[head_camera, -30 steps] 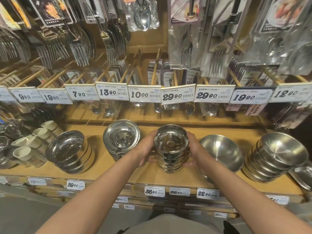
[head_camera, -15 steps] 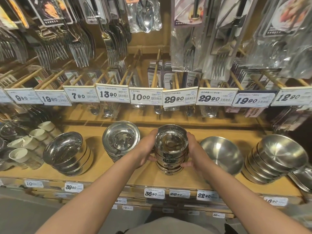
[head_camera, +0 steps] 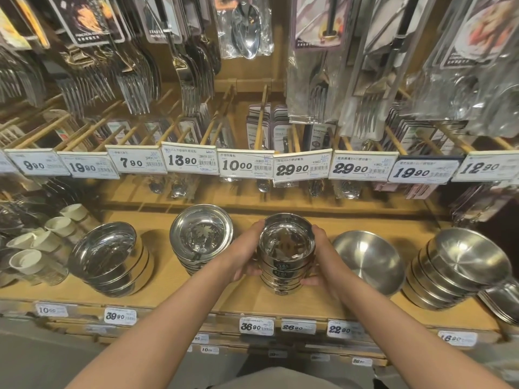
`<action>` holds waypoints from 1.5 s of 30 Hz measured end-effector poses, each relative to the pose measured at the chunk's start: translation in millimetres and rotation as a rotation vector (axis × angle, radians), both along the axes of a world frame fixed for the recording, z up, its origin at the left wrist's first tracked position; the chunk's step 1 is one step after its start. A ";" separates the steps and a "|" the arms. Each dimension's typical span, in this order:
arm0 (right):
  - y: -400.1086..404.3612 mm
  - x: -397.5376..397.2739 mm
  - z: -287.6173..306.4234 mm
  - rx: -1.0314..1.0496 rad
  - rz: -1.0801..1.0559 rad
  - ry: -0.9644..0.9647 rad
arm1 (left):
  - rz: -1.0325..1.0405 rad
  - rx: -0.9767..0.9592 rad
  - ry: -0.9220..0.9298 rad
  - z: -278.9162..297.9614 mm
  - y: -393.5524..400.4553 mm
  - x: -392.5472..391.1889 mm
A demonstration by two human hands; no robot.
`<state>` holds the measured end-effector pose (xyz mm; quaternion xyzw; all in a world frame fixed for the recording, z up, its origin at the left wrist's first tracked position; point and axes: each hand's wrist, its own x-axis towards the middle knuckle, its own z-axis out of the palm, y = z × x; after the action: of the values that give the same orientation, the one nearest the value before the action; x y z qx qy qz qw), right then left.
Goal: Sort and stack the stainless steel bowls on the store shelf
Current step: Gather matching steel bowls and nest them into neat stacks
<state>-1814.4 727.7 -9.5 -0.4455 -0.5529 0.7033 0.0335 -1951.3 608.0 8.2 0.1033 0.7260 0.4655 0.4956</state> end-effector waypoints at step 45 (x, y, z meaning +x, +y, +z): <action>10.0 16.1 28.4 0.448 0.120 -0.011 | 0.185 0.048 0.245 18.9 -24.9 19.1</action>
<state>-1798.3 737.7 18.9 -0.3971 -0.7209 0.5614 0.0867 -1932.2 583.1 27.1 0.1038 0.7761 0.5102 0.3558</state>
